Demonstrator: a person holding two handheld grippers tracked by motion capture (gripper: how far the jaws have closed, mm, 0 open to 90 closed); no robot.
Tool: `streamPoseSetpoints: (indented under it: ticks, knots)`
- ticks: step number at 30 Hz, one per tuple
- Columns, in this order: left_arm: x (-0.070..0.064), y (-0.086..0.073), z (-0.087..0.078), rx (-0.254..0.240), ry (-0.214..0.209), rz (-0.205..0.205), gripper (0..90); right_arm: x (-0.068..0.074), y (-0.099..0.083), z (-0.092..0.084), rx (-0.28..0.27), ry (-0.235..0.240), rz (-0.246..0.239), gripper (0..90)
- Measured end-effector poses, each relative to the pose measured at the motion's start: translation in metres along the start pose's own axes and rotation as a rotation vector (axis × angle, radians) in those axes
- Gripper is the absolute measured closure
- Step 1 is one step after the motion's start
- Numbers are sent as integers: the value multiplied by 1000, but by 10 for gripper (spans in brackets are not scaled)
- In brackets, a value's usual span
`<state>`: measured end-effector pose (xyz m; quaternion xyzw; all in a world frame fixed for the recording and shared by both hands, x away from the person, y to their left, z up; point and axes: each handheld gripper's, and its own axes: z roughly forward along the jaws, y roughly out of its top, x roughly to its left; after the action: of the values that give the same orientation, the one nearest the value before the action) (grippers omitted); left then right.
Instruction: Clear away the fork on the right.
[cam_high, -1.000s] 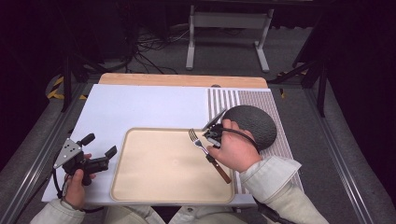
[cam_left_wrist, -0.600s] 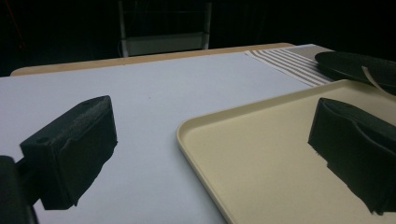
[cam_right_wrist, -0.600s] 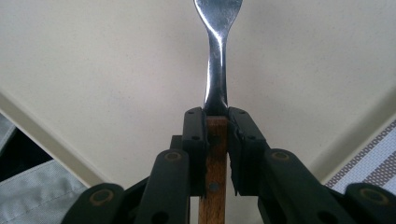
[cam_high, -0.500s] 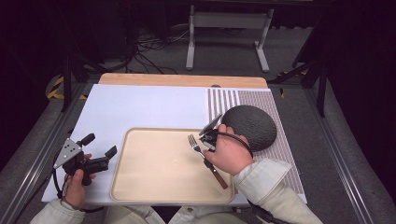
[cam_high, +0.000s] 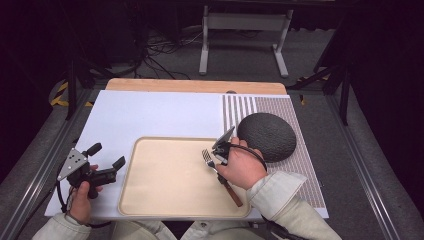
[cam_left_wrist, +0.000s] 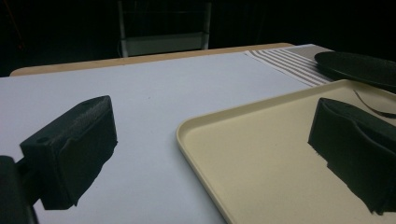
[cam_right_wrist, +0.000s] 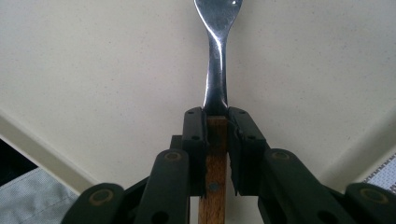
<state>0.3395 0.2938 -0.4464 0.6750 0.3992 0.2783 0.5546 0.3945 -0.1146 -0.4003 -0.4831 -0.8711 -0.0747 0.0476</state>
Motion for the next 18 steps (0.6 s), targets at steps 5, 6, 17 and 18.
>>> streamPoseSetpoints:
  ticks: [5, 6, 17, 18]
  knots:
    - [0, 0, 0, -1, 0, 0, 17, 0, 0, 3, 12, 4, 10, 775]
    - [0, 0, 0, 0, -1, 0, 17, 0, 0, 3, 13, 5, 11, 775]
    - [0, 0, 0, -1, 0, -1, 17, 0, 0, 7, 27, 12, 22, 775]
    - [0, 0, 0, -1, -1, 0, 17, 0, 0, 7, 28, 12, 24, 775]
